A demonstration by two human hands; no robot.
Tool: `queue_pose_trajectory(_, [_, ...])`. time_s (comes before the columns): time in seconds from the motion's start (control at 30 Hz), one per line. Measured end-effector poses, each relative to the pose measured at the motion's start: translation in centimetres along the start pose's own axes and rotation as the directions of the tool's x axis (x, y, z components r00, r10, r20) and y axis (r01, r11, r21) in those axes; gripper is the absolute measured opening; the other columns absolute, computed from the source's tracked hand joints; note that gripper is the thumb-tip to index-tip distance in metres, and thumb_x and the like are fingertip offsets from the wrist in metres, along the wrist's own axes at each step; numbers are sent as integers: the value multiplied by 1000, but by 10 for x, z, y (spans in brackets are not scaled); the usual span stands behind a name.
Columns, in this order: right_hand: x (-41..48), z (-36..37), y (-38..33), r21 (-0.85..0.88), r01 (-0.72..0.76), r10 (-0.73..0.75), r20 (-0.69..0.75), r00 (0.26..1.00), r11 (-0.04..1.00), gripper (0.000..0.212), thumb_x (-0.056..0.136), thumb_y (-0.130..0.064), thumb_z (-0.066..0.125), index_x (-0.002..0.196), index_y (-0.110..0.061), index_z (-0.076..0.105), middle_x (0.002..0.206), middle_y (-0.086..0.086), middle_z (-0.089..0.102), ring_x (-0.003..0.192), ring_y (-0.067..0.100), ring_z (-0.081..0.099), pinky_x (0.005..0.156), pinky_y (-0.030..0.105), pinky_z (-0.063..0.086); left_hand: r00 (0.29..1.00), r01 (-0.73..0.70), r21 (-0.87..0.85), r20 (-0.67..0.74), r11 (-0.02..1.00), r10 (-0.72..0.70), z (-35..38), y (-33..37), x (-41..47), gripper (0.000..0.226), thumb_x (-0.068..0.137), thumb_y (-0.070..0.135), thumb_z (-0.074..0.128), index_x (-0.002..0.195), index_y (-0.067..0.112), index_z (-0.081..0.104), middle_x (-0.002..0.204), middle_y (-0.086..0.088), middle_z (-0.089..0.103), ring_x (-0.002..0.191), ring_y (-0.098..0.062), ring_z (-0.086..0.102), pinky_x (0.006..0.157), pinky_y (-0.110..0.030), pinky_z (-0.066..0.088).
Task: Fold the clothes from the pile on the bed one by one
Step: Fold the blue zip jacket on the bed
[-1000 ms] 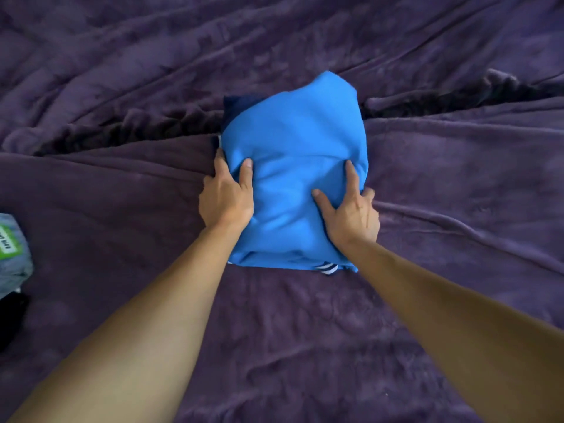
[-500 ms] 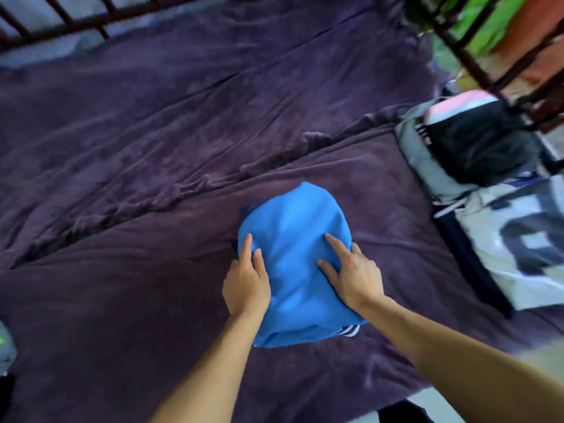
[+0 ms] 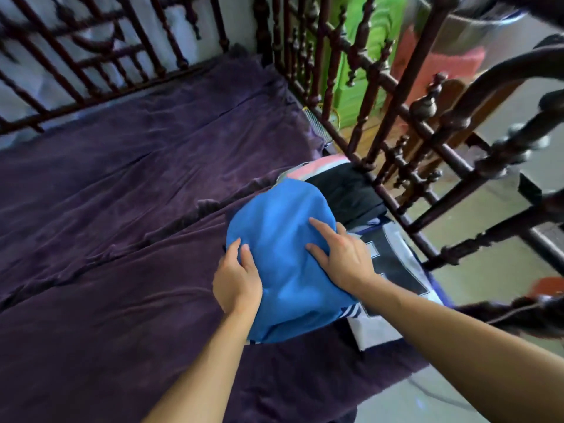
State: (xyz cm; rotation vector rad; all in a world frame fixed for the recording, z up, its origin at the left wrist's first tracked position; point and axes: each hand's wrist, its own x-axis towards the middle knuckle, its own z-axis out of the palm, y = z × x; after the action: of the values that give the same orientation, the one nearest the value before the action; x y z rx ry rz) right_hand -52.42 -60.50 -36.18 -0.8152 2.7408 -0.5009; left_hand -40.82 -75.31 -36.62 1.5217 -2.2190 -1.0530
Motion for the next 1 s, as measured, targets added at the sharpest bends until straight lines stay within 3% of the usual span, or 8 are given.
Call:
queue_pose_trajectory(0.27, [107,-80,74,-109,54,-70,-145,987,993,55,93,-53,48,144,-37,35,113,5,53,95,33,59,72,40,49,990,-125,-112,-75,986,117,69,110,28,40,101,38,37,136,23,49,135,-1,55,119,-25,54,91,-35,41])
queue_pose_trajectory(0.37, [150,-82,110,-136,-23,14,-66,998,990,58,94,-55,46,147,-38,30,130,8,48,116,32,51,83,41,46,994,-75,-116,65,990,83,108,127,46,44,101,34,39,143,20,41,141,-8,46,121,-27,51,93,-33,38])
queue_pose_trajectory(0.47, [170,-58,137,-178,-96,110,73,991,979,65,93,-57,44,150,-34,23,154,10,26,137,32,29,105,45,37,963,-41,29,268,999,32,145,117,65,55,99,35,44,150,19,28,150,-17,27,128,-33,41,100,-35,34])
queue_pose_trajectory(0.53, [170,-32,142,-240,-81,102,75,992,968,68,92,-62,40,151,-36,20,160,7,14,144,31,17,111,47,28,936,-303,204,247,931,250,166,106,80,57,96,36,51,148,22,32,154,-19,21,133,-39,35,102,-44,36])
queue_pose_trajectory(0.63, [161,11,144,-290,-72,124,166,978,954,71,88,-75,20,151,-43,7,162,1,-3,148,28,-3,113,55,17,761,-646,390,392,656,517,194,94,103,58,92,45,50,146,29,35,156,-17,21,139,-40,29,101,-53,37])
queue_pose_trajectory(0.7, [159,34,150,-290,-145,201,176,964,946,77,83,-80,11,150,-44,1,162,-2,-6,148,28,-7,113,59,16,706,-701,450,548,554,448,209,82,120,59,98,50,33,151,33,15,160,-13,0,146,-37,9,111,-54,25])
queue_pose_trajectory(0.77, [163,54,157,-310,-184,236,139,962,933,81,79,-82,3,150,-44,-2,162,-1,-5,148,29,-6,111,60,18,704,-695,473,604,542,375,224,66,136,59,99,52,20,151,35,-4,159,-9,-16,147,-33,-6,115,-52,15])
queue_pose_trajectory(1.0, [179,100,159,-332,-237,297,143,944,913,77,86,-77,10,150,-40,-11,161,1,-15,147,31,-12,112,63,12,700,-693,474,623,544,348,260,39,163,58,100,51,16,148,39,-15,158,-7,-22,145,-32,-17,118,-49,9])
